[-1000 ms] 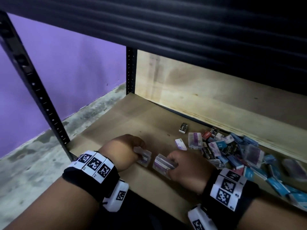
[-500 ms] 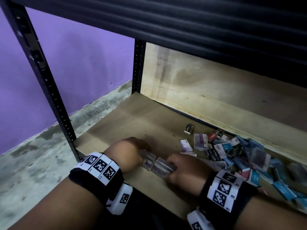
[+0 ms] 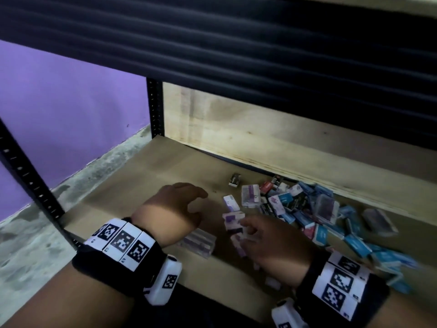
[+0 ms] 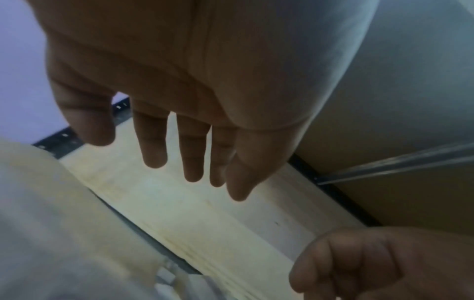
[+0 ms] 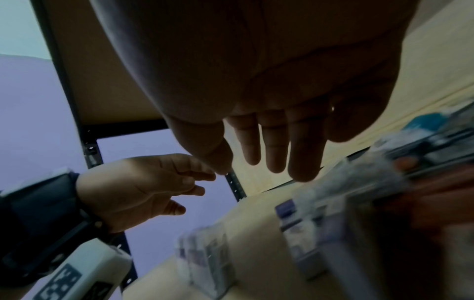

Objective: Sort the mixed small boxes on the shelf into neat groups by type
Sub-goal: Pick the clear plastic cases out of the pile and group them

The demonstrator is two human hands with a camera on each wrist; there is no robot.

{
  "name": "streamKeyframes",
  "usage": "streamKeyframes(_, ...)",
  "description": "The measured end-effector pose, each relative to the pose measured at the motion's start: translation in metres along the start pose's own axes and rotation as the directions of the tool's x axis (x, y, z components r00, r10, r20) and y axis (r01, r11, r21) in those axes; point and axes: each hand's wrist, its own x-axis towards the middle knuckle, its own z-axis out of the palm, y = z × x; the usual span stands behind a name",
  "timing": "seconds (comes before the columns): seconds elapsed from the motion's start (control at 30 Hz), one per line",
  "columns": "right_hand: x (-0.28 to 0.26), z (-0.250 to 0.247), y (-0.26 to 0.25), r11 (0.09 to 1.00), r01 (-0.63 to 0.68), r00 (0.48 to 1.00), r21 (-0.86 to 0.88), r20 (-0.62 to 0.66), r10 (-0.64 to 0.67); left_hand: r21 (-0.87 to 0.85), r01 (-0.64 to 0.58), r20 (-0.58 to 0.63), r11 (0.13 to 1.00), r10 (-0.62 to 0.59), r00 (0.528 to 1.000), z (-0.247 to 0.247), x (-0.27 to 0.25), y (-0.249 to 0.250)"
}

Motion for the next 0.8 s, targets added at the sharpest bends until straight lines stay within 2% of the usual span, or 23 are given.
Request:
streamKeyframes(0.1, -0.014, -0.023, 0.026, 1.000, -0.023, 1.000, 0.012, -0.014, 0.023, -0.034, -0.082, 0.048, 0.996, 0.083, 0.995, 0.005, 0.010, 0.031)
streamKeyframes(0.2, -0.028, -0.040, 0.051, 0.998, -0.056, 0.990, -0.032, -0.129, 0.052, 0.004, -0.180, 0.126, 0.984, 0.179, 0.976, 0.016, 0.019, 0.059)
streamKeyframes(0.33, -0.036, -0.064, 0.087, 0.980, -0.184, 0.950, -0.071, -0.268, 0.159, 0.052, -0.299, 0.170, 0.953, 0.287, 0.943, 0.032, 0.029, 0.088)
streamKeyframes(0.47, -0.032, -0.087, 0.129, 0.971, -0.239, 0.935, 0.004, -0.269, 0.231, 0.080, -0.192, 0.352, 0.978, 0.153, 0.923, 0.050, 0.048, 0.101)
streamKeyframes(0.53, -0.026, -0.095, 0.145, 0.970, -0.242, 0.933, -0.021, -0.278, 0.227, 0.155, -0.217, 0.401, 0.964, 0.139, 0.905, 0.061, 0.058, 0.105)
streamKeyframes(0.63, -0.018, -0.108, 0.165, 0.967, -0.250, 0.926, -0.049, -0.303, 0.224, 0.314, -0.311, 0.465, 0.897, 0.140, 0.874, 0.076, 0.070, 0.121)
streamKeyframes(0.8, 0.007, -0.114, 0.185, 0.926, -0.358, 0.910, -0.122, -0.270, 0.316, 0.472, -0.378, 0.500, 0.797, 0.112, 0.859, 0.091, 0.078, 0.141)
